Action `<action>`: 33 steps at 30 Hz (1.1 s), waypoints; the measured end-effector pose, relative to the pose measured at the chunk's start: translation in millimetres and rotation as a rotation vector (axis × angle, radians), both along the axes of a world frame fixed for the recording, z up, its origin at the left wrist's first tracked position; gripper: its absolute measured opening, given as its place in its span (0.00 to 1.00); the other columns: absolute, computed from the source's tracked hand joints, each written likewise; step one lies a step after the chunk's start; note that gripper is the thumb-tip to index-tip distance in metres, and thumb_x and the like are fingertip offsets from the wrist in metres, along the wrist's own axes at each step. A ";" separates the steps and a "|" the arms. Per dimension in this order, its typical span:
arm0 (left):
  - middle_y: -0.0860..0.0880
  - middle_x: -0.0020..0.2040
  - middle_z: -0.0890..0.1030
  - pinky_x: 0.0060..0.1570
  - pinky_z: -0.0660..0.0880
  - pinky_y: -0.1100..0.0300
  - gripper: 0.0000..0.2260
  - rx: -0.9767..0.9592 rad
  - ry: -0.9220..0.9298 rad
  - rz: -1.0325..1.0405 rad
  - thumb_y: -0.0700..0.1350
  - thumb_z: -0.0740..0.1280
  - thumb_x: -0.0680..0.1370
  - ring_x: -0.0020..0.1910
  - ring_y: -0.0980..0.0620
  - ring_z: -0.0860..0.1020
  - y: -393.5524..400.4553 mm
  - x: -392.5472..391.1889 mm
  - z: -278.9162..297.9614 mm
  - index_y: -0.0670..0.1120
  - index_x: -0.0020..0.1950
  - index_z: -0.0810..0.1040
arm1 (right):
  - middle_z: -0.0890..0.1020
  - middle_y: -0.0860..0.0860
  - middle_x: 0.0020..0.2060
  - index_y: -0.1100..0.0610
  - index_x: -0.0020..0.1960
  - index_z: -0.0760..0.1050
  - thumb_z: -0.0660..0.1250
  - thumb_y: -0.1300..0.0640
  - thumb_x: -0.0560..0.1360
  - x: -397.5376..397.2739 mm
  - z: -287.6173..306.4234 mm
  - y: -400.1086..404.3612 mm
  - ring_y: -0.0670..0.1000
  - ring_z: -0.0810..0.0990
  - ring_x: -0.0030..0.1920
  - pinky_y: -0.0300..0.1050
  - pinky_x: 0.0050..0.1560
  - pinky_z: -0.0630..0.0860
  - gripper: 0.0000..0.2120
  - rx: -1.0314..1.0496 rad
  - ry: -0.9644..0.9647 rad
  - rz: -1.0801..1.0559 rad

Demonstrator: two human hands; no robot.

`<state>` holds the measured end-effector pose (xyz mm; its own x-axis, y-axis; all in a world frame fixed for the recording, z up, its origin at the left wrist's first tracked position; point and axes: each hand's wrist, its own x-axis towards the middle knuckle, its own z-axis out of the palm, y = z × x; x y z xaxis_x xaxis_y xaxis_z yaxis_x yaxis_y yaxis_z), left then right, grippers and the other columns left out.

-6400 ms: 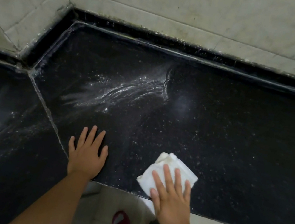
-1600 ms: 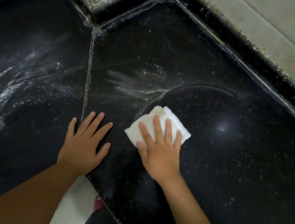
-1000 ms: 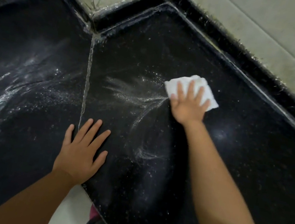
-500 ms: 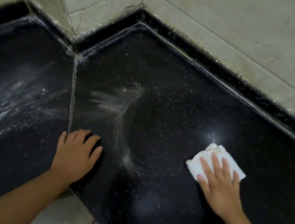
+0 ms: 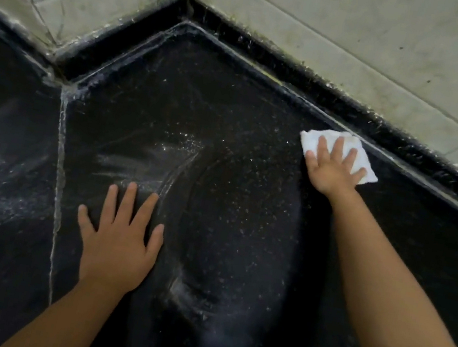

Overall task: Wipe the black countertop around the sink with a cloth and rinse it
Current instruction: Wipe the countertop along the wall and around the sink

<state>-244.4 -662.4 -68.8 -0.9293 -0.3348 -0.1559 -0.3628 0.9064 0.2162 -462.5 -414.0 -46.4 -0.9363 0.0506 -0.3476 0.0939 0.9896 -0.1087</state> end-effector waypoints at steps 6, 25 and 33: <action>0.49 0.75 0.54 0.69 0.38 0.41 0.35 0.013 0.016 0.022 0.63 0.36 0.69 0.72 0.54 0.42 0.1 -0.4 -1.6 0.54 0.73 0.60 | 0.37 0.50 0.75 0.46 0.76 0.41 0.43 0.44 0.81 19.1 -9.9 -107.6 0.60 0.36 0.74 0.65 0.69 0.39 0.25 -0.030 0.022 0.373; 0.47 0.76 0.53 0.69 0.38 0.40 0.34 0.016 0.003 -0.001 0.62 0.37 0.70 0.75 0.48 0.44 1.1 0.4 3.7 0.52 0.73 0.59 | 0.41 0.52 0.76 0.48 0.76 0.44 0.44 0.45 0.81 23.3 -2.1 36.9 0.60 0.40 0.74 0.64 0.70 0.41 0.26 0.042 0.038 -0.162; 0.42 0.72 0.63 0.67 0.46 0.37 0.28 -0.013 0.024 -0.025 0.58 0.46 0.75 0.73 0.43 0.55 -1.9 0.5 -6.8 0.48 0.70 0.67 | 0.37 0.52 0.75 0.48 0.76 0.40 0.41 0.45 0.81 -43.5 -0.8 -68.7 0.61 0.35 0.74 0.66 0.69 0.37 0.25 -0.013 -0.008 0.116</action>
<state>-243.9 -664.4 -75.6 -0.9410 -0.3129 -0.1292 -0.3345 0.9180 0.2130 -506.0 -482.7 -47.2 -0.9327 -0.0628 -0.3551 -0.0204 0.9923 -0.1218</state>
